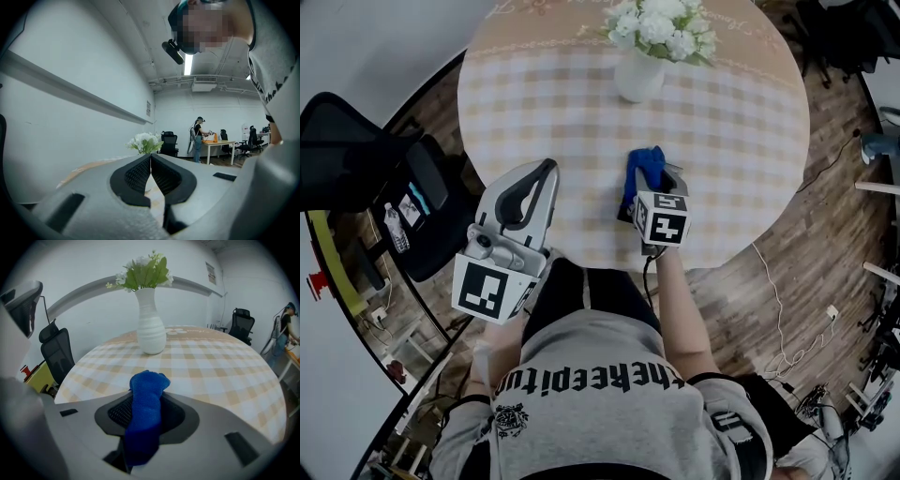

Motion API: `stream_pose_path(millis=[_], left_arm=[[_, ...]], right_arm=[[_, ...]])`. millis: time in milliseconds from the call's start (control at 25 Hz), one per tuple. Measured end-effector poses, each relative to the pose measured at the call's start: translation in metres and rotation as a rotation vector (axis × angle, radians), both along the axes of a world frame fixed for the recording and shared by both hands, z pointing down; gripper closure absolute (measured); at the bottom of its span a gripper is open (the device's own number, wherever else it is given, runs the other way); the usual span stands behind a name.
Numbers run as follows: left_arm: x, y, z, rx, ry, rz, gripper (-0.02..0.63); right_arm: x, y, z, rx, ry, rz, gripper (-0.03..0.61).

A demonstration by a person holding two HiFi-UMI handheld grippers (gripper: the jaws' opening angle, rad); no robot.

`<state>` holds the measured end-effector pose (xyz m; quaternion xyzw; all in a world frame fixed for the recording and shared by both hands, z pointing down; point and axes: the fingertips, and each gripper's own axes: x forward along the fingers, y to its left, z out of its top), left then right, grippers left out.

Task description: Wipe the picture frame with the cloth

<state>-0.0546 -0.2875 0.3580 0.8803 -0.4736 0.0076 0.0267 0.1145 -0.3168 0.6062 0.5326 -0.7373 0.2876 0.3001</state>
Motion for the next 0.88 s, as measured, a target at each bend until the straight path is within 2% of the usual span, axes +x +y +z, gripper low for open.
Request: stream_pose_path(millis=[640,880], left_arm=[[0.020,0.005,-0.003,0.008,0.004,0.044,0.598],[0.027,0.008,-0.003,0.009,0.007,0.061,0.598]], right_arm=[[0.057,0.009,-0.006,-0.005,0.023,0.117,0.437],[0.075,0.014,-0.007,-0.006,-0.013,0.173,0.436]])
